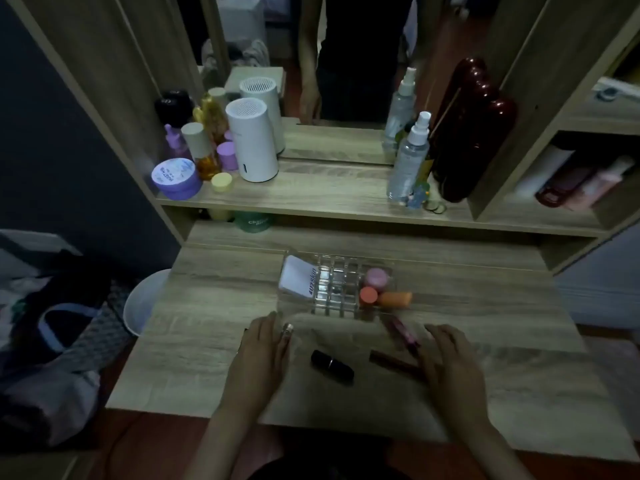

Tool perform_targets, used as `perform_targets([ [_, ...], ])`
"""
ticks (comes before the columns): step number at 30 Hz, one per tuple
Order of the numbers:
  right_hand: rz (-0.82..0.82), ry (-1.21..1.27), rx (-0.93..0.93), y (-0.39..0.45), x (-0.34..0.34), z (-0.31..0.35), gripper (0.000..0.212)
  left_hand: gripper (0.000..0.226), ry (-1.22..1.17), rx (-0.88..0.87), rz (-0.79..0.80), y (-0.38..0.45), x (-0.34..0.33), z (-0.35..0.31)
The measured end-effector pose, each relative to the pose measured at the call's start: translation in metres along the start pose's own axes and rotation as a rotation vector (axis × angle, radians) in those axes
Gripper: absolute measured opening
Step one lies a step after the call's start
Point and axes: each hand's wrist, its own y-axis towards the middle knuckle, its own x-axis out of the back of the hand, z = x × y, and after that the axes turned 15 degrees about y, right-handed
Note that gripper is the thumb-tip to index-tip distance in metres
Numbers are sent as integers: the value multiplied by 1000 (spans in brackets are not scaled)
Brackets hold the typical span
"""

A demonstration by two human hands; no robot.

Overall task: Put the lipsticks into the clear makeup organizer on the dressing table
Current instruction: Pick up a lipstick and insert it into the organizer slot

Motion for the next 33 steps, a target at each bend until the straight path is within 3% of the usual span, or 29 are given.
perform_targets([
  [4,12,-65,-78,3,0,-1,26,31,36,-40,-18,8,-5,3],
  [12,34,-154,-219,12,-11,-1,19,18,80,18,28,23,-14,4],
  [21,70,-163,-267,16,-12,-2,13,21,132,25,100,28,-18,7],
  [26,101,-144,-237,18,1,6,11,18,91,11,91,31,-18,8],
  [29,118,1,-183,22,19,13,9,17,4,-4,45,39,-10,5],
  [33,89,212,-18,35,40,37,24,9,-190,-85,-80,64,16,-10],
])
